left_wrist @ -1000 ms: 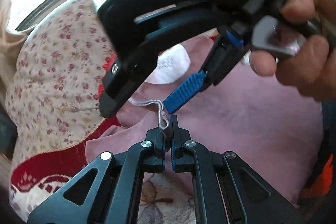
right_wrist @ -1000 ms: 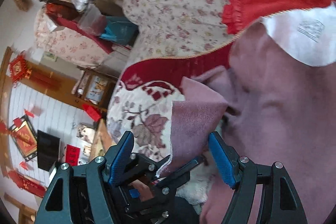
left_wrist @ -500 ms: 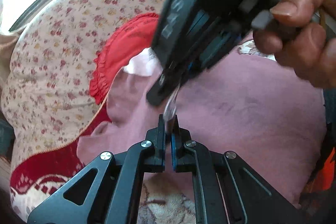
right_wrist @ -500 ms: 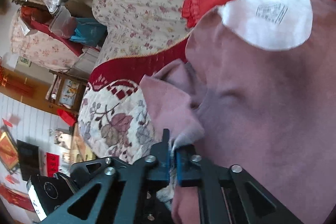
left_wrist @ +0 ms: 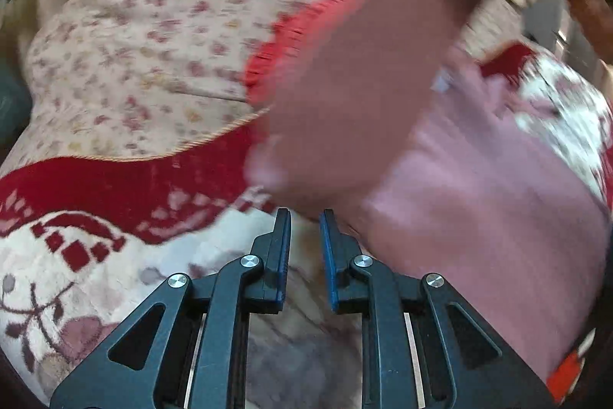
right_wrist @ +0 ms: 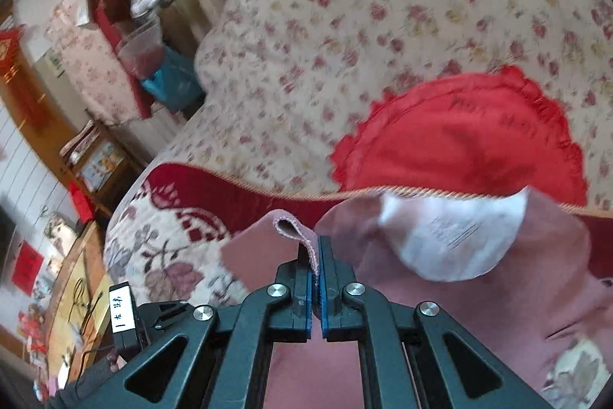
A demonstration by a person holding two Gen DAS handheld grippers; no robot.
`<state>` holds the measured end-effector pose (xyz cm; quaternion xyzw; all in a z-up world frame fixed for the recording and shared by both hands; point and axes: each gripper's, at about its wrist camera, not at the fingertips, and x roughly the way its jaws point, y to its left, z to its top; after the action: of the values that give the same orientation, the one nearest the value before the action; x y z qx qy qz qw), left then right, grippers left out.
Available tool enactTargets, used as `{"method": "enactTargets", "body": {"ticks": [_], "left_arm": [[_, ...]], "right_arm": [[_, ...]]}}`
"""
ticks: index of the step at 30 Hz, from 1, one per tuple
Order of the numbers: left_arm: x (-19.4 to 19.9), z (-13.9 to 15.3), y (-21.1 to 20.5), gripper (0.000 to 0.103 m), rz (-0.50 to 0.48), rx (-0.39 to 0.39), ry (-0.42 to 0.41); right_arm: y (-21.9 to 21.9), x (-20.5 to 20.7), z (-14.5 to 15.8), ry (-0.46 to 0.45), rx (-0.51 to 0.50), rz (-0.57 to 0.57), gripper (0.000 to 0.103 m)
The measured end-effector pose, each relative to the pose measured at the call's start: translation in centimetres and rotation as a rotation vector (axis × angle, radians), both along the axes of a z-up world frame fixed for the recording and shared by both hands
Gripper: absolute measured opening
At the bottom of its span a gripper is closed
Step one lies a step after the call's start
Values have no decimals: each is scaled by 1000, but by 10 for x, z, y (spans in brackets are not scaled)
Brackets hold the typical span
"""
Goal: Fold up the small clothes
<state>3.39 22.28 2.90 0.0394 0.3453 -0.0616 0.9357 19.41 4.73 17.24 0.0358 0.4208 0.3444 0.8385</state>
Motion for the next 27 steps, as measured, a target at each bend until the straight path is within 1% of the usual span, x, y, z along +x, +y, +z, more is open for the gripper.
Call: {"method": "enactTargets", "body": {"ticks": [3,5,8,10,11,13,15,17,18,19,21,22,24,25,26,27], "left_arm": [[19,6,13,15,59,-42,-22],[30,9,17,15,66,-46,-19],[53,16,12,15,-5,-42,-1],[75,18,6,15,-40,7,32],[83,18,2,17,-55,29,52],[100,15,-5,30,-75,46,86],[113,13,-11,38,-91,21,112],[124,11,-16,38,-89,-18,144],[128,10,-19,38,-82,-20,146],[132,8,-22,43,-79,-6,149],[139,-1,-29,54,-98,25,193],[144,-9,-32,54,-120,34,227],[152,-21,-33,54,-144,23,283],[155,-27,-31,54,-144,-4,310],[158,-31,-29,54,-141,-40,333],[161,-37,-24,53,-132,-108,362]], "right_arm": [[-24,15,4,4,-1,-82,2],[-49,23,1,35,16,-154,2],[-87,20,-3,63,51,-232,2],[-112,8,-6,59,77,-254,2],[-125,0,-10,59,84,-275,2],[-151,-10,-26,95,92,-330,2],[-176,-14,-47,124,77,-396,2],[-197,-12,-72,186,83,-468,2],[-202,-12,-78,187,78,-484,2],[-205,-12,-83,178,66,-497,2],[-208,-9,-89,145,16,-519,2],[-209,-7,-92,129,-3,-532,2],[-213,-3,-101,121,-15,-554,2],[-214,-2,-105,100,-39,-563,2],[-211,-1,-108,70,-87,-569,2],[-213,4,-112,60,-111,-569,2]]}}
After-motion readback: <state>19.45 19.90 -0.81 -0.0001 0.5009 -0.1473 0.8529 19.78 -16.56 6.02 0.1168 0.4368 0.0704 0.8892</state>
